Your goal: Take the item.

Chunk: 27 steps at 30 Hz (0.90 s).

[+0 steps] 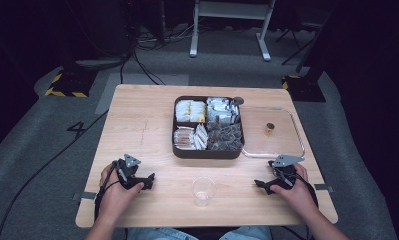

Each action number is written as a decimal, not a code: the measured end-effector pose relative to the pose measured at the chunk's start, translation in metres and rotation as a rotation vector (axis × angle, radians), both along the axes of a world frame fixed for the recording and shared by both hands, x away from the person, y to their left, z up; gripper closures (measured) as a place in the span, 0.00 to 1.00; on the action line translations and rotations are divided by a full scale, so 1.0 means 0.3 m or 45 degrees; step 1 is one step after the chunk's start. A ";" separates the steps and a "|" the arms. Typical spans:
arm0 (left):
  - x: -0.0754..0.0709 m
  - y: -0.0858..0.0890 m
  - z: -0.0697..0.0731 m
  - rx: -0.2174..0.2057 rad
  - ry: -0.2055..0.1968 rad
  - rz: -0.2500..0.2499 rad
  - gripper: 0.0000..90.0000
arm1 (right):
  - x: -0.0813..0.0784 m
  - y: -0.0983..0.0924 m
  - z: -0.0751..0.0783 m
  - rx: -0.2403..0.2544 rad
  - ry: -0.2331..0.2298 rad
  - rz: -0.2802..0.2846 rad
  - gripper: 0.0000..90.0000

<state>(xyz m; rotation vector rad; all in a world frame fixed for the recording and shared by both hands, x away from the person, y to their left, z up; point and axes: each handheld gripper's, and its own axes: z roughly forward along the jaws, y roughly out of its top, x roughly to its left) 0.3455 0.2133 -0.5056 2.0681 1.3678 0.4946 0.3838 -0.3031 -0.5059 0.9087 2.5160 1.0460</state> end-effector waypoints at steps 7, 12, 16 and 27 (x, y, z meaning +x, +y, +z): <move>-0.019 0.003 0.041 0.036 0.052 -0.118 0.30 | -0.003 0.001 0.000 -0.001 0.000 -0.014 0.00; -0.021 -0.015 0.064 0.032 0.081 -0.172 0.37 | -0.003 0.001 0.000 -0.001 0.000 -0.014 0.00; -0.018 -0.044 0.104 -0.006 0.059 -0.212 0.37 | -0.003 0.001 0.000 -0.001 0.000 -0.014 0.00; -0.025 -0.123 0.255 -0.118 -0.023 -0.397 0.36 | -0.001 -0.001 0.000 0.004 0.001 -0.001 0.01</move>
